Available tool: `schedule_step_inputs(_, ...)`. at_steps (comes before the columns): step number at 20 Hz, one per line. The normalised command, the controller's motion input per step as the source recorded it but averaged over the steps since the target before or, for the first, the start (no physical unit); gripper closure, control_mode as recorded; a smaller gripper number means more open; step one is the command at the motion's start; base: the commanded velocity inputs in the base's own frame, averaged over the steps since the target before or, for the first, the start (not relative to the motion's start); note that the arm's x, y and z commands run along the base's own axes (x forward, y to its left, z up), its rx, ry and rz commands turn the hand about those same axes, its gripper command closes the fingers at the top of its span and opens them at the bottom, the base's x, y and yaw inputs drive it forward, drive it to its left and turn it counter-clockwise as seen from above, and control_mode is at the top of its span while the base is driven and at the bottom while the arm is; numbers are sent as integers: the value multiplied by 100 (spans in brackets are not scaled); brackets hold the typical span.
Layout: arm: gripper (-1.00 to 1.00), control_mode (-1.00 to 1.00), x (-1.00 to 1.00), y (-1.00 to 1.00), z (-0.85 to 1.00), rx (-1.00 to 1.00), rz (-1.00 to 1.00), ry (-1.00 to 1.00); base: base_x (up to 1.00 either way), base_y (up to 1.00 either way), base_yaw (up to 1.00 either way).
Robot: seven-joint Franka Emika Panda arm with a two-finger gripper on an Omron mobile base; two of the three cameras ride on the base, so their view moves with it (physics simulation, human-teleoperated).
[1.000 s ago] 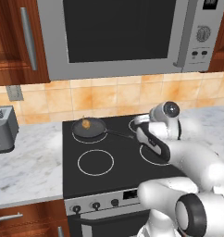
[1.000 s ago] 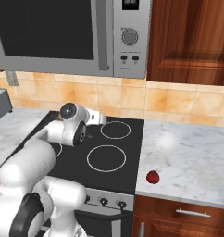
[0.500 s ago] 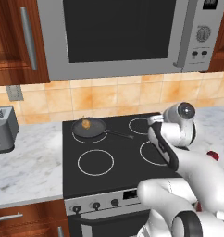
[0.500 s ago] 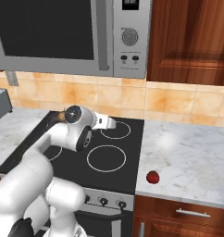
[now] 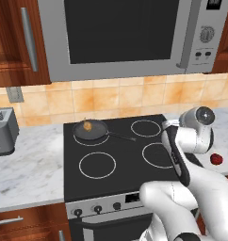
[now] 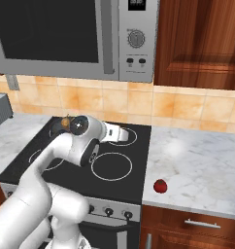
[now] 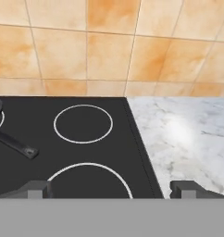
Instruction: Place the pan on the rear left burner on the stove. Then place the tomato and the onion in the pan and turn on the rear left burner.
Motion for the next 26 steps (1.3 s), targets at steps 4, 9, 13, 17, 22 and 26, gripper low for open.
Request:
schedule_step_inputs(4,-100,-100,-52,-46,16,-1,0,-1,0,0,0)
schedule_step_inputs(9,-100,-100,-38,-41,9,0,-2,0,0,0,0)
schedule_step_inputs(13,-100,-100,-38,-42,12,0,-3,0,0,0,0)
schedule_step_inputs(17,-100,-100,-33,-49,14,0,-4,1,0,0,0)
schedule_step_inputs(22,-100,-100,-25,-39,30,0,-8,11,0,0,0)
schedule_step_inputs(26,-100,-100,-25,-32,25,0,-11,30,0,0,0)
